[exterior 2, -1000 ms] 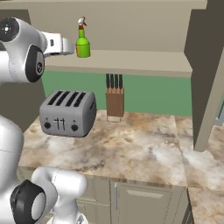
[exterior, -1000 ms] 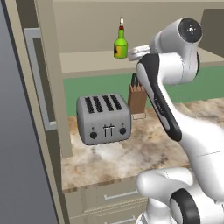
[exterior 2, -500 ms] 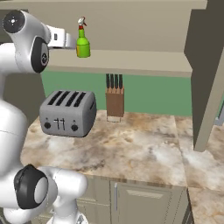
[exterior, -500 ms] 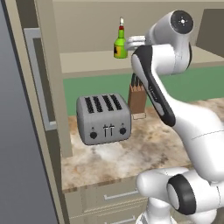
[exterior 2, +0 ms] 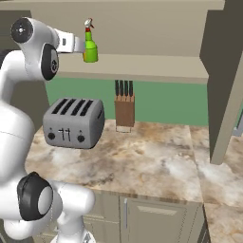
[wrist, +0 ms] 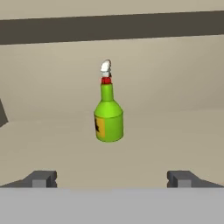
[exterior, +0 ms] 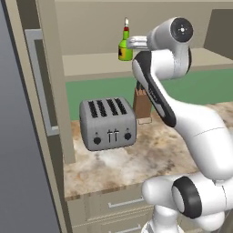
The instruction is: Move the cutting board and knife to the sink. Then move spray from the cabinet to the counter.
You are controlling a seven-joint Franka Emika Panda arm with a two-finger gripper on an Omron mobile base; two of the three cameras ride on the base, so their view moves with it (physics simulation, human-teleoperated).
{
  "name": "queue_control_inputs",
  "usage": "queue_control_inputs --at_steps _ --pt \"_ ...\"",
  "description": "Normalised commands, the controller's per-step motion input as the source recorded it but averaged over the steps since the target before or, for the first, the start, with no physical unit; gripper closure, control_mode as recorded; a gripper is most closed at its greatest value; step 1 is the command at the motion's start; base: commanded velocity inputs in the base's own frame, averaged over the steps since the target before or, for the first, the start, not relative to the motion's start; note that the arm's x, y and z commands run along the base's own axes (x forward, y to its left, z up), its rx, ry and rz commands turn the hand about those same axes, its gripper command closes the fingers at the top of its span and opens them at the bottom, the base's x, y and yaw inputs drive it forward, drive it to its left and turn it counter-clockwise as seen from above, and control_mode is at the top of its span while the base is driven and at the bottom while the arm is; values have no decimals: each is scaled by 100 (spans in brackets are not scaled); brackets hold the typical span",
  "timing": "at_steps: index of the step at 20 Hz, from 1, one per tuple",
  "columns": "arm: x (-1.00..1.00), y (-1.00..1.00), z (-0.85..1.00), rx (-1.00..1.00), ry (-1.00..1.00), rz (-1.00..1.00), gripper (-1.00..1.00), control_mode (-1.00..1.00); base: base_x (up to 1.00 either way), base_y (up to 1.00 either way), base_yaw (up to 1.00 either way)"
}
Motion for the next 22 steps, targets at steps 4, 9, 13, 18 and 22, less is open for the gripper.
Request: queue_control_inputs --at_steps 4,9,13,18,22 --pt "31 -1 0 4 1 0 -100 -100 0 0 0" --pt "36 0 0 2 9 0 -100 -100 0 0 0" --pt "37 0 0 0 9 0 -100 -100 0 0 0" --pt "33 0 0 0 3 0 -100 -100 0 0 0" --pt "30 0 0 0 0 0 -100 -100 0 0 0"
